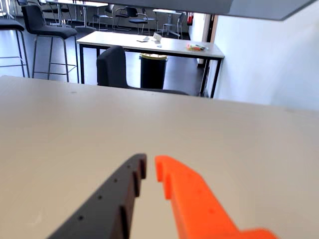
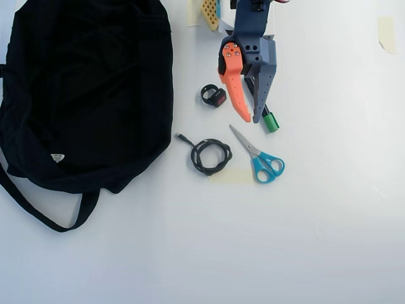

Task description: Put the bike light into the black bag

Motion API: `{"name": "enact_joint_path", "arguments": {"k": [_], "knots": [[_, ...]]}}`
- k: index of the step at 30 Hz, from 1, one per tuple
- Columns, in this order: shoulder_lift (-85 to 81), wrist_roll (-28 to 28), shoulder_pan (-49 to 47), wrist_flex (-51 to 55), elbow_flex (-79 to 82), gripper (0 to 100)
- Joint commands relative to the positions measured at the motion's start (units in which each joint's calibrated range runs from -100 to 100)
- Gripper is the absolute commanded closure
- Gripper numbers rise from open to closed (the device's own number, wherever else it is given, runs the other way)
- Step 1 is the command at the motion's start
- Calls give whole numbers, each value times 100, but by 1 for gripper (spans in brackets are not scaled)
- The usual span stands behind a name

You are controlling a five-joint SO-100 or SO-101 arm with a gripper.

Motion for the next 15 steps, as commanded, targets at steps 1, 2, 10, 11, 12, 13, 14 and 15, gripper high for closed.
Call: {"name": "enact_joint_path", "arguments": {"k": [1, 2, 10, 11, 12, 13, 14, 15], "knots": [[918, 73, 100, -93, -1369, 98], [1068, 68, 122, -85, -1567, 98], [2238, 68, 182, 1259, -3813, 98], [2371, 68, 189, 1431, -4091, 98], [2487, 68, 197, 1561, -4325, 98], [2570, 68, 197, 1612, -4442, 98], [2611, 68, 197, 1612, -4478, 98], [2628, 68, 197, 1612, -4487, 98]]}}
